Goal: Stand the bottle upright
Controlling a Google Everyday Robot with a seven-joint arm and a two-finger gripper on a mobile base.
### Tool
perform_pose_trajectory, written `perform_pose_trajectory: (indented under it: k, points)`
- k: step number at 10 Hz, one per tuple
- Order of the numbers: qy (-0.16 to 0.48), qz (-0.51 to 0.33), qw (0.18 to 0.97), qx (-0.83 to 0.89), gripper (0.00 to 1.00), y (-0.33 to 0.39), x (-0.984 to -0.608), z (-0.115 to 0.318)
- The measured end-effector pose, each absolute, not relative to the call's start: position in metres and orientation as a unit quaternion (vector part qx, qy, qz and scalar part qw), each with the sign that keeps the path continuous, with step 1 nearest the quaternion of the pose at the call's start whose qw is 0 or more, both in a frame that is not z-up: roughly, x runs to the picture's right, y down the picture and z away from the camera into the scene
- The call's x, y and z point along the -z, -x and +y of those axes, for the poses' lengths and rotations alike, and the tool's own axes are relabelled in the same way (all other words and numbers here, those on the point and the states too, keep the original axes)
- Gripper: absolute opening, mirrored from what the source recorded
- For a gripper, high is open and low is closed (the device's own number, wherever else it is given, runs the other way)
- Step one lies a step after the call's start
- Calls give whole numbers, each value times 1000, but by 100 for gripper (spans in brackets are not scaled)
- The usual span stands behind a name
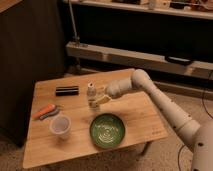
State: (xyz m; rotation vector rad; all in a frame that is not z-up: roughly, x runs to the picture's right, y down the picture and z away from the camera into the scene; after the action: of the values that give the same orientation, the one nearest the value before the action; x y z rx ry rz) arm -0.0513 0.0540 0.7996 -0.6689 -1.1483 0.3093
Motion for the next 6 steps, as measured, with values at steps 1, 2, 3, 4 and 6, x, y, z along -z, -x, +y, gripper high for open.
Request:
perform_pose_trajectory:
  k: [1, 2, 3, 4, 6]
  points:
    - [304, -543, 773, -121, 0, 54, -809, 59]
    - [305, -553, 767, -113, 0, 56, -817, 59]
    - [307, -558, 764, -106, 0, 58, -816, 58]
    - [308, -564, 759, -99, 0, 59, -816, 58]
    - [310, -588, 740, -103, 0, 55, -816, 60]
